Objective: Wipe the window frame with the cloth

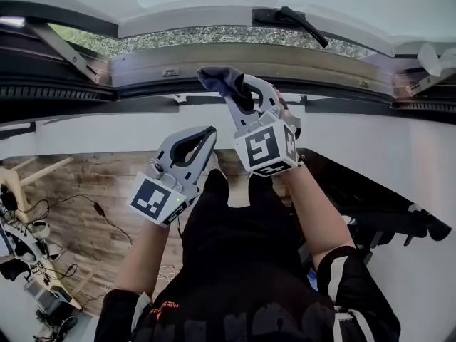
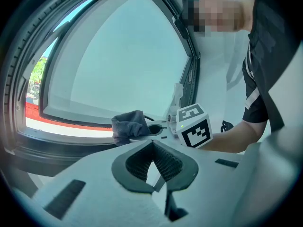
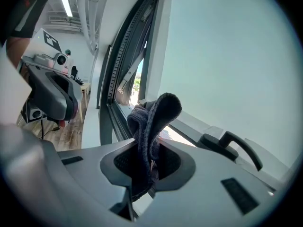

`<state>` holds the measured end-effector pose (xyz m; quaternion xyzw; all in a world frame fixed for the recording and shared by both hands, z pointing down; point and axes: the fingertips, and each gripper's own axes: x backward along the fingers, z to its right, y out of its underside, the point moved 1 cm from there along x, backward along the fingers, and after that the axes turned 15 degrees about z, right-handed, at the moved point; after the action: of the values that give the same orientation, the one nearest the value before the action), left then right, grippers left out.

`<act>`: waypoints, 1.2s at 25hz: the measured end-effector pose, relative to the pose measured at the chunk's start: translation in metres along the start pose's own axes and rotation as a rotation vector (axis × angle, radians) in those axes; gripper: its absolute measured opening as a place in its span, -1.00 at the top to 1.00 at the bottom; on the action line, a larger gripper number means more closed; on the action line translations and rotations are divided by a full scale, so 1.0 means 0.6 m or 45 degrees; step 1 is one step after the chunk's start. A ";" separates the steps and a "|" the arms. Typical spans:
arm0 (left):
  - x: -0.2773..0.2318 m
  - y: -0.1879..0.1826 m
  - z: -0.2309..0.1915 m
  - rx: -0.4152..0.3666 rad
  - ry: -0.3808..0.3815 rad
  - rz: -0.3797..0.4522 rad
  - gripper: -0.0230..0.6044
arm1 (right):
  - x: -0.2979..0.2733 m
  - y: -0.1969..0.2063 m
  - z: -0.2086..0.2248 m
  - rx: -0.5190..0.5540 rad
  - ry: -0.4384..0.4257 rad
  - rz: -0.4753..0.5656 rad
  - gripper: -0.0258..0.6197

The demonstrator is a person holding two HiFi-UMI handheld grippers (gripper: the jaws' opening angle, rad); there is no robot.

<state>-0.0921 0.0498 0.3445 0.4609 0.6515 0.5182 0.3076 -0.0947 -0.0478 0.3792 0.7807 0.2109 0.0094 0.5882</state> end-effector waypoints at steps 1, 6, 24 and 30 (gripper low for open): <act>-0.005 0.000 0.004 0.001 0.009 0.003 0.86 | 0.005 0.003 0.005 -0.001 0.008 -0.003 0.73; -0.024 0.003 0.022 0.006 0.040 0.002 0.86 | 0.033 0.016 0.029 -0.009 0.051 -0.020 0.73; -0.112 0.030 0.104 0.038 0.136 -0.078 0.86 | 0.145 0.071 0.127 -0.045 0.204 -0.066 0.73; -0.141 0.035 0.122 -0.002 0.184 -0.052 0.86 | 0.183 0.090 0.158 -0.064 0.261 -0.083 0.73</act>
<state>0.0109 0.0017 0.3381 0.4084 0.6808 0.5444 0.2706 0.0478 -0.1090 0.3744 0.7533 0.2950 0.0754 0.5829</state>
